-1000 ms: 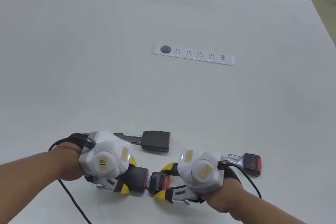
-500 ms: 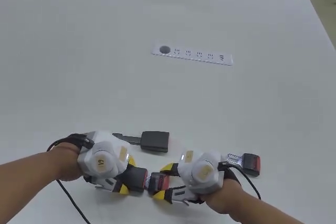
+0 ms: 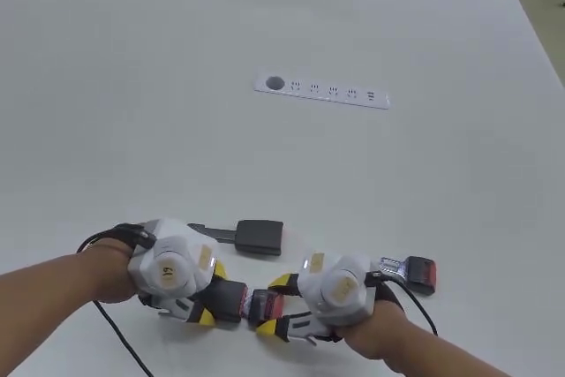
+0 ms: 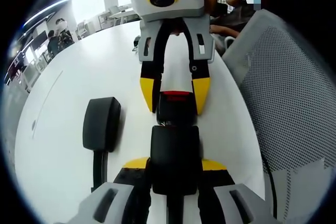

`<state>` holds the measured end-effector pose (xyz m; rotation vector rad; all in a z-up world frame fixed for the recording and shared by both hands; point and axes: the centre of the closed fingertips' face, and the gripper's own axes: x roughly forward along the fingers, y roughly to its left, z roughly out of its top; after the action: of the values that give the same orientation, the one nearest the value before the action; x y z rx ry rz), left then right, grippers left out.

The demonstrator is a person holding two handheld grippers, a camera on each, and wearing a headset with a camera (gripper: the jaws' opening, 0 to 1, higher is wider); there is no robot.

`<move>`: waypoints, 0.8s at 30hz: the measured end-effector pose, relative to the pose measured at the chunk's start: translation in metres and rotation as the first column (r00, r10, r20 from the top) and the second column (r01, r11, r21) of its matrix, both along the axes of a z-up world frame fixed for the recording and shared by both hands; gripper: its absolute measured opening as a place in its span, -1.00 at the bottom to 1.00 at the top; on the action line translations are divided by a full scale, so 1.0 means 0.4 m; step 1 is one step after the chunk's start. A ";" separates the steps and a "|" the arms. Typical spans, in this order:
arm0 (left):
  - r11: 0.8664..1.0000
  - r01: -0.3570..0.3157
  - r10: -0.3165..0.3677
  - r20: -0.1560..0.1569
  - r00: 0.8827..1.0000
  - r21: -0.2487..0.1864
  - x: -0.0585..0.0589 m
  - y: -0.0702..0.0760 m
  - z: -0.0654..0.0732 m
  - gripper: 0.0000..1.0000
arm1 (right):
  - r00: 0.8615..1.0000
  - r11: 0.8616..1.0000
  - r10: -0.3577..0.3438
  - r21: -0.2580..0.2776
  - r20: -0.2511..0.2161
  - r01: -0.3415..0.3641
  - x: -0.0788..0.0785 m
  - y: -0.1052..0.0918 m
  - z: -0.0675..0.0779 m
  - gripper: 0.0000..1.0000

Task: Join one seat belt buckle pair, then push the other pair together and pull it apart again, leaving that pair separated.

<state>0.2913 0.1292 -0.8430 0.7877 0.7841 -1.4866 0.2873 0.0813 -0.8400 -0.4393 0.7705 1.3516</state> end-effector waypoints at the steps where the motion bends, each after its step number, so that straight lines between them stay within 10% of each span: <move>1: 1.000 0.000 0.000 0.000 1.000 0.000 0.000 0.000 0.000 -0.30 | 1.000 1.000 0.000 0.000 0.000 0.000 0.000 0.000 -0.001 -0.31; 24: 1.000 -0.003 0.003 -0.005 1.000 -0.008 0.001 0.002 0.001 -0.31 | 1.000 1.000 -0.003 0.010 0.008 0.003 0.001 -0.003 -0.002 -0.32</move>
<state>0.2918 0.1301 -0.8426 0.7772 0.7822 -1.4889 0.2878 0.0801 -0.8406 -0.4350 0.7577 1.3495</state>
